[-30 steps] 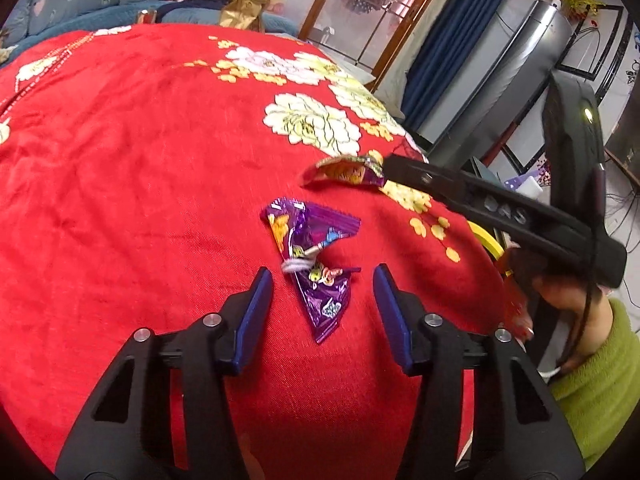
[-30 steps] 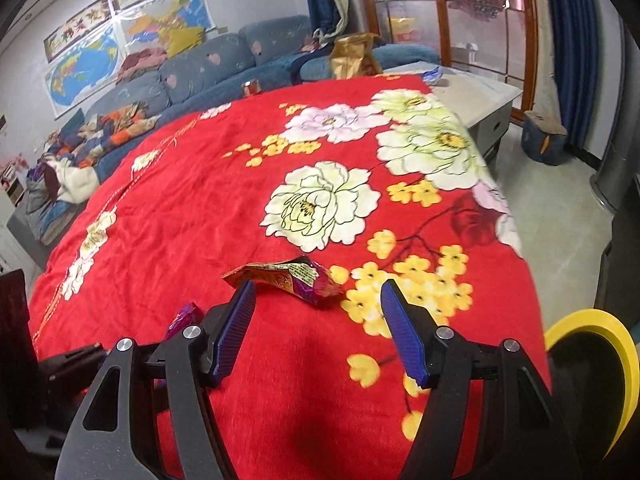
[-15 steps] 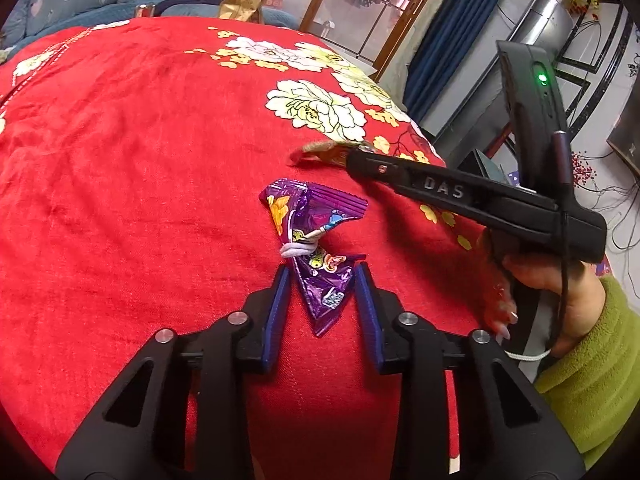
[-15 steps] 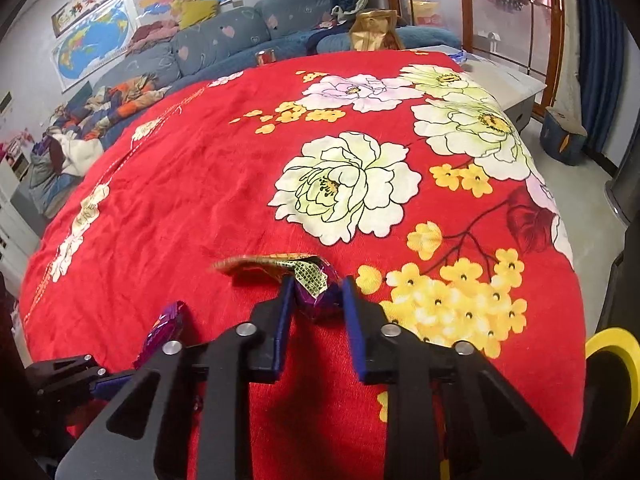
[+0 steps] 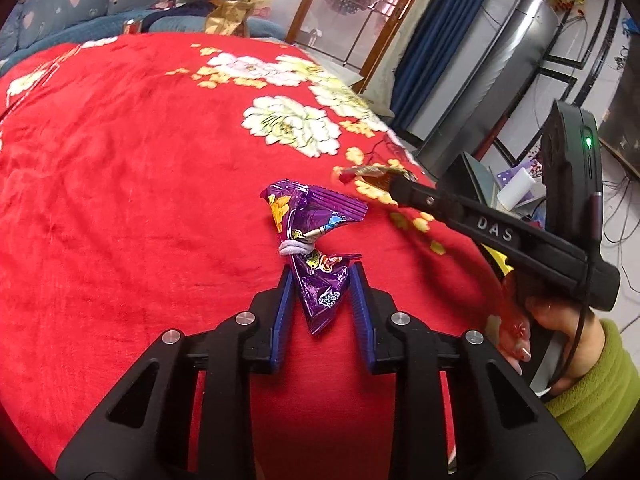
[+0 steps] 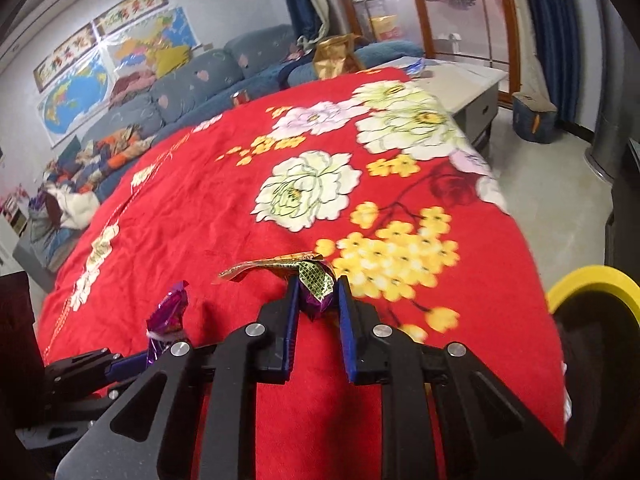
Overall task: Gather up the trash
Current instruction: 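Carry the purple and gold wrappers over the yellow bin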
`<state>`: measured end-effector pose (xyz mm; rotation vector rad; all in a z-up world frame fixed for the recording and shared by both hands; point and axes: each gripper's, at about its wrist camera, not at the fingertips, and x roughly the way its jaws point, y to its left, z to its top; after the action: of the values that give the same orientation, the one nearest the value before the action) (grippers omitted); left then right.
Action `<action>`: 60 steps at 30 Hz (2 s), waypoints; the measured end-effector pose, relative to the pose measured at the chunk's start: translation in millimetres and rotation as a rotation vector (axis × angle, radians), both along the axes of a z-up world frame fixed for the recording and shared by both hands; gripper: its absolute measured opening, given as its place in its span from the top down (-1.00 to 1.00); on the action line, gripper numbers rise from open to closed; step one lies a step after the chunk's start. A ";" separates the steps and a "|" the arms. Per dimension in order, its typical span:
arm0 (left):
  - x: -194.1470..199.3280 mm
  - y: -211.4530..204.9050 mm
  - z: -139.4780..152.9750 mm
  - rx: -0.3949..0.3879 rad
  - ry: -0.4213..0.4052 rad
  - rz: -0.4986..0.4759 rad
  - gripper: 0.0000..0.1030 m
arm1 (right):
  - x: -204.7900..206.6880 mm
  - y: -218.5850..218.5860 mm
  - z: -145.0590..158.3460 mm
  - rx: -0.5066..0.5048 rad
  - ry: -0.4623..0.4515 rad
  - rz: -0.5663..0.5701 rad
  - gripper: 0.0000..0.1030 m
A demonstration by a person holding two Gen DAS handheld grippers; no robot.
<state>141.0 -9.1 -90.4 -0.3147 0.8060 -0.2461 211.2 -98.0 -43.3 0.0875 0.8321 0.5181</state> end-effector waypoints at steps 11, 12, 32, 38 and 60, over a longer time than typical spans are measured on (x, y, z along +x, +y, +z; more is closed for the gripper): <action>-5.2 -29.1 25.0 0.019 -0.064 -0.055 0.58 | -25.3 -56.6 13.8 0.030 -0.033 -0.124 0.65; -5.8 -32.0 26.6 0.021 -0.068 -0.061 0.58 | -26.9 -60.7 14.6 0.034 -0.033 -0.132 0.65; -11.7 -89.0 51.8 0.054 -0.131 -0.170 0.58 | -53.7 -142.5 32.6 0.072 -0.081 -0.302 0.65; -11.9 -106.2 55.0 0.069 -0.139 -0.205 0.58 | -59.8 -161.1 32.7 0.075 -0.086 -0.338 0.65; -3.7 -170.2 64.5 0.118 -0.171 -0.339 0.58 | -83.1 -233.3 18.3 0.083 -0.071 -0.508 0.65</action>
<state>137.4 -179.3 -25.9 -0.0423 0.6984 -0.5338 128.1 -331.3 -25.0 0.3451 0.6861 0.0753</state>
